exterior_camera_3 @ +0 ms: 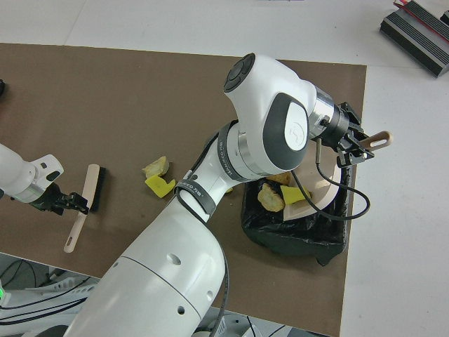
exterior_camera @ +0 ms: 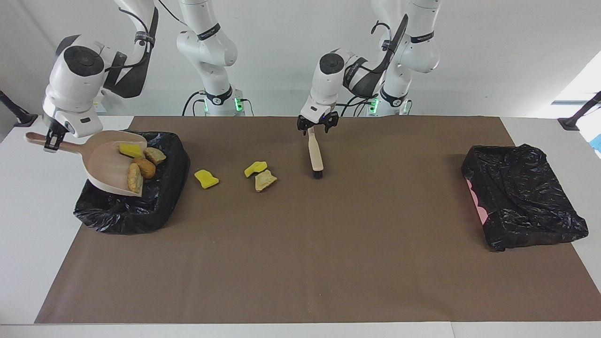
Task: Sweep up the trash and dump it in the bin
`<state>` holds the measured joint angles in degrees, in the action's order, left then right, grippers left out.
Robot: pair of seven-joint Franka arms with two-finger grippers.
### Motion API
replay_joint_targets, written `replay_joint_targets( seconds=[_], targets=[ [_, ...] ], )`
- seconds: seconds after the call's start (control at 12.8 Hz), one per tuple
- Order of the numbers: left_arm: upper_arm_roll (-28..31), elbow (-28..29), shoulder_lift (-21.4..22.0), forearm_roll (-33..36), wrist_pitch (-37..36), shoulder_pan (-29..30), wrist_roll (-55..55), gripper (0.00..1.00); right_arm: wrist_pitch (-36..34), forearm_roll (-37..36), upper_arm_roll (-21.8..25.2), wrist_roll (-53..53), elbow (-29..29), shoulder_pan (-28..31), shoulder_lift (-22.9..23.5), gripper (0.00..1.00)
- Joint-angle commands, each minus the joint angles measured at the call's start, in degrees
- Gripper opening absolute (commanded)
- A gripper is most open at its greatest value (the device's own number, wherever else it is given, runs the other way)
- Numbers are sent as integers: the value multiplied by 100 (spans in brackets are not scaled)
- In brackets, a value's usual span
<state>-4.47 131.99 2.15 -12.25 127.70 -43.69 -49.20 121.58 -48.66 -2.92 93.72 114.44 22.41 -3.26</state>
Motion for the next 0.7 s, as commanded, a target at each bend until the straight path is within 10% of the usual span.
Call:
replay_joint_targets(
  seconds=[0.0,0.63],
  targets=[
    [-2,-182,66,74,-359,605,453,92,41,-250,-42,-205,315,262,-481,0],
    [16,-517,918,399,-1563,2363,2606,93,129,-1100,-42,-959,579,387,-1123,0]
  ],
)
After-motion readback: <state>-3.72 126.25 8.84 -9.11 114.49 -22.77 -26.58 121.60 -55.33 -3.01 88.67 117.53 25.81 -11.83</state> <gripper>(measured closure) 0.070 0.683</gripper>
